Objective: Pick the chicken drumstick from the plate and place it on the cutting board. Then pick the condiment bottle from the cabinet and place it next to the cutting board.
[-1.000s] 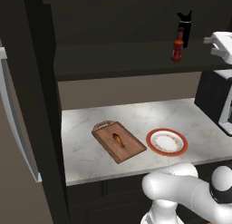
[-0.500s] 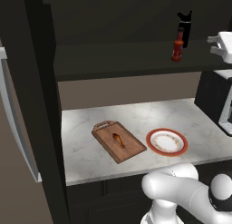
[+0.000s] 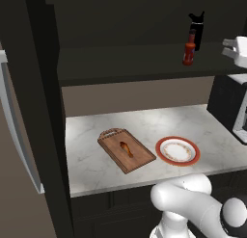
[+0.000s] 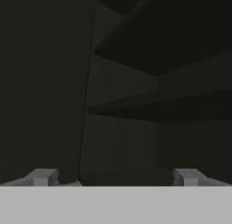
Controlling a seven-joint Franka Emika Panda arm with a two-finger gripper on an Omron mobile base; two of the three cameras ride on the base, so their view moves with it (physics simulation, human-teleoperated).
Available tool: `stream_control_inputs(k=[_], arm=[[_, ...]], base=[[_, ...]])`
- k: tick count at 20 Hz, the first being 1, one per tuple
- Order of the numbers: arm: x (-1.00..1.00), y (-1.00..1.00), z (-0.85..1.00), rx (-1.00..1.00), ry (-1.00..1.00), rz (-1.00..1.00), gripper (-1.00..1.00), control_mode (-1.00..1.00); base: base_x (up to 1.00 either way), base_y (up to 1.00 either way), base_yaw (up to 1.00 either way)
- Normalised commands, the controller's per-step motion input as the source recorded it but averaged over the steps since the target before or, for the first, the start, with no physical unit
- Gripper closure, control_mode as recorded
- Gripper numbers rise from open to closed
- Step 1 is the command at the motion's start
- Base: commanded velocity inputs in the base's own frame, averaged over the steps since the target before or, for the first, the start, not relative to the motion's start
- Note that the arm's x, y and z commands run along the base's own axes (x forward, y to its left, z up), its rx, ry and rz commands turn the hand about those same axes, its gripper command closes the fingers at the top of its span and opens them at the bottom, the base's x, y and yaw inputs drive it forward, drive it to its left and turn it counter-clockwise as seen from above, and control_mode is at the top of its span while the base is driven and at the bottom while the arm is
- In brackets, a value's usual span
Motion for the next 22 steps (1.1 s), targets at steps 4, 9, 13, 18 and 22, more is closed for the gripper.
stream_control_inputs(k=[4, 9, 13, 18, 22], arm=[[0.19, 0.00, 0.00, 0.06, 0.00, -0.03, -1.00, -1.00], [0.26, 0.00, 0.00, 0.03, 0.00, -0.01, -1.00, -1.00], [0.30, -0.01, 0.00, 0.00, 0.00, 0.00, -1.00, -1.00], [0.28, -0.12, 0.00, 0.00, 0.00, 0.00, -1.00, -1.00], [0.18, -0.20, 0.00, 0.00, 0.00, 0.00, -1.00, -1.00]], base=[[0.00, 0.00, 0.00], [0.00, 0.00, 0.00], [0.00, 0.00, 0.00], [0.00, 0.00, 0.00], [0.00, 0.00, 0.00]])
